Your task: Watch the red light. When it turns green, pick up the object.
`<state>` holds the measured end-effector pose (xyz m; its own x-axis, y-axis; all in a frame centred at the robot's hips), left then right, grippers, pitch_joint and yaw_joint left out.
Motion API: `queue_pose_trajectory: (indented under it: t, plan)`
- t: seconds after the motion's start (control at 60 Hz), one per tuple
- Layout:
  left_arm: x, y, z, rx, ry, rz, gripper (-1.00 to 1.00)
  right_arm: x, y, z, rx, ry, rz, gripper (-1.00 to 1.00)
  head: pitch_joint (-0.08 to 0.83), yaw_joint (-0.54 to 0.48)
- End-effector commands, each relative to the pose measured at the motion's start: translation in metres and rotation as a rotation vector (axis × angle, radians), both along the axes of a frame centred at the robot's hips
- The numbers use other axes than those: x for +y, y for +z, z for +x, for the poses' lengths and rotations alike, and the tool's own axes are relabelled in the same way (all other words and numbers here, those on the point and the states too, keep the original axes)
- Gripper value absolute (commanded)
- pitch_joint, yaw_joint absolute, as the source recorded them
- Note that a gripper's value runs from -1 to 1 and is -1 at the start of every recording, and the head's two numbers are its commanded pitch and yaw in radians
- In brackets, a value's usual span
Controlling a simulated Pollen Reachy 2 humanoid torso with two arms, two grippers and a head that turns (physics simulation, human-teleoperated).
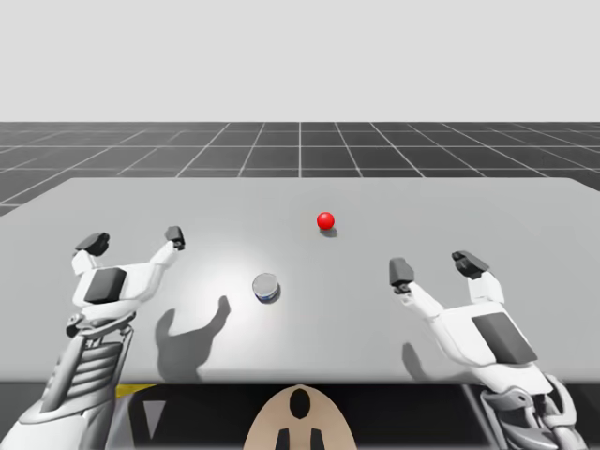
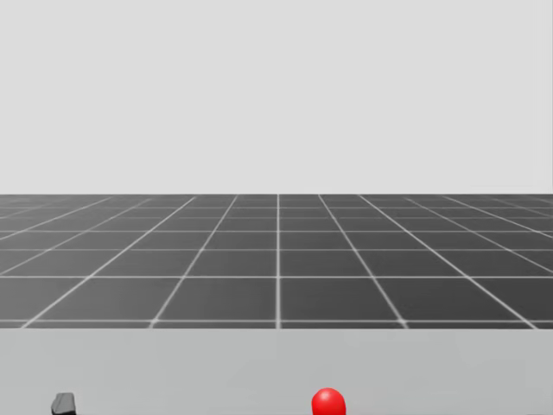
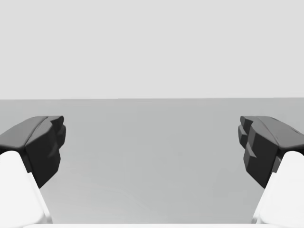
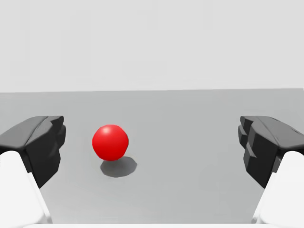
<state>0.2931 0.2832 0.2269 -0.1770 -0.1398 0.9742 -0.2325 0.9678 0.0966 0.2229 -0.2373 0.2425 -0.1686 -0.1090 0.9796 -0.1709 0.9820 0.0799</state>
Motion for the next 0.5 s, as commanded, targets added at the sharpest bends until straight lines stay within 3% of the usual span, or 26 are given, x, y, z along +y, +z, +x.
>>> queue_pose_trajectory:
  t: [0.017, 0.117, 0.15, 0.217, 0.35, 0.5]
  plan:
    - [0.0039, 0.0003, -0.0019, 0.006, 0.023, -0.013, -1.00, 0.0042, -0.0037, -0.0103, 0.033, 0.002, 0.110, -1.00, 0.008, 0.00]
    - [0.0038, 0.0001, -0.0019, 0.004, 0.025, -0.010, -1.00, 0.0050, -0.0027, -0.0097, 0.026, 0.016, 0.097, -1.00, 0.014, 0.00]
    - [0.0037, 0.0001, -0.0019, 0.003, 0.027, -0.009, -1.00, 0.0056, -0.0024, -0.0079, 0.027, -0.031, 0.067, -1.00, 0.023, 0.00]
    - [0.0035, 0.0000, -0.0019, 0.001, 0.025, -0.007, -1.00, 0.0056, -0.0027, -0.0075, 0.026, -0.026, 0.046, -1.00, 0.046, 0.00]
    - [0.0026, -0.0006, -0.0016, 0.003, 0.021, 0.001, -1.00, 0.0065, -0.0039, -0.0056, 0.028, -0.049, 0.041, -1.00, 0.150, 0.00]
    - [0.0019, -0.0008, -0.0013, 0.008, 0.021, 0.009, -1.00, 0.0096, -0.0067, -0.0037, 0.010, -0.092, -0.015, -1.00, 0.264, -0.01]
